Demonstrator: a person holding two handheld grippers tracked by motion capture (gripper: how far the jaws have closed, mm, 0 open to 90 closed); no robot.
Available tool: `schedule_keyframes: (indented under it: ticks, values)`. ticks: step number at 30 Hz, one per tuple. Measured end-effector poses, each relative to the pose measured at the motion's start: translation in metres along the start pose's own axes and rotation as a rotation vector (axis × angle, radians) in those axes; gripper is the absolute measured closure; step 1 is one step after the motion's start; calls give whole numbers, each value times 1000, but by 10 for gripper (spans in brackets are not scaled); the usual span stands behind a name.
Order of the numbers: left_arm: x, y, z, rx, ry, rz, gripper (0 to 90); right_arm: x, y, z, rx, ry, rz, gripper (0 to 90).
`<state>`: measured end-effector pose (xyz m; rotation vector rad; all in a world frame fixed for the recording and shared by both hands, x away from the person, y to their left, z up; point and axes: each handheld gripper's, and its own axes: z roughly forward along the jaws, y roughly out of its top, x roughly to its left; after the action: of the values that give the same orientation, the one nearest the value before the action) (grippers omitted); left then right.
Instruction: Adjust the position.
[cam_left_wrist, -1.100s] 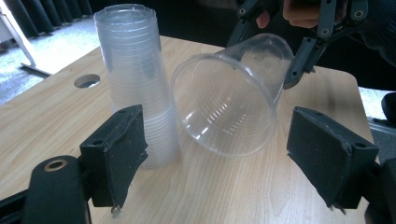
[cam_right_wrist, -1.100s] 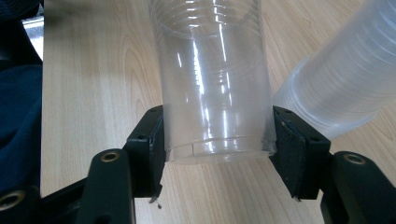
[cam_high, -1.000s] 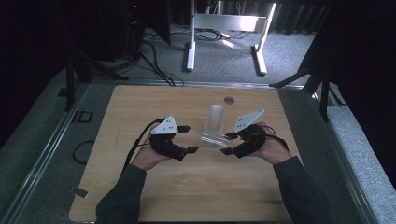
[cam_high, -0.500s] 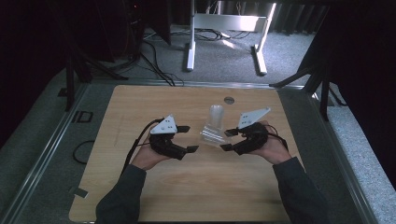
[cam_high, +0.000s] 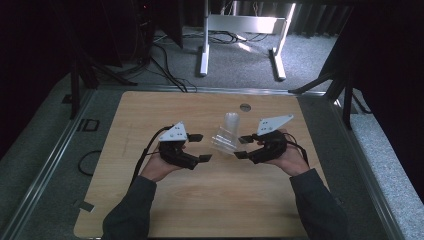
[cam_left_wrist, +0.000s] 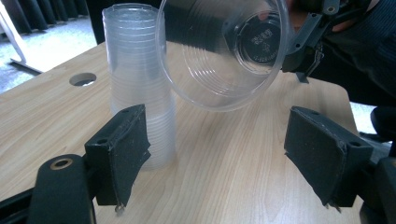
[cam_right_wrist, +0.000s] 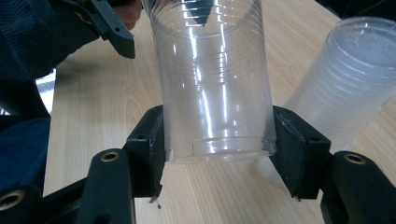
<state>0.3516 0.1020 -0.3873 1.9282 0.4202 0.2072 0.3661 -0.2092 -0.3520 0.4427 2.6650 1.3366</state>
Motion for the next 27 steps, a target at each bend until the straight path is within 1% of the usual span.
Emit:
schedule_keyframes:
  ticks: [4, 6, 7, 12, 17, 21, 27]
  values:
    - [1, 0, -1, -8, -11, -4, 227, -2, -2, 1, -37, 12, 11, 412]
    - [1, 0, 0, -10, -18, -8, 227, -2, -3, 1, -41, 14, 12, 412]
    - [1, 0, 0, -11, -20, -11, 227, -3, -6, 1, -64, 22, 23, 412]
    - [2, 0, 0, -29, -36, -23, 227, -5, -9, 2, -98, 27, 40, 412]
    - [4, 1, -1, -51, -53, -40, 233, -3, -8, 2, -133, 32, 30, 412]
    - [6, 1, -2, -64, -71, -56, 233, -3, -8, 3, -143, 30, 28, 412]
    - [7, 0, -1, -96, -114, -88, 233, -1, -7, 3, -177, 35, 20, 413]
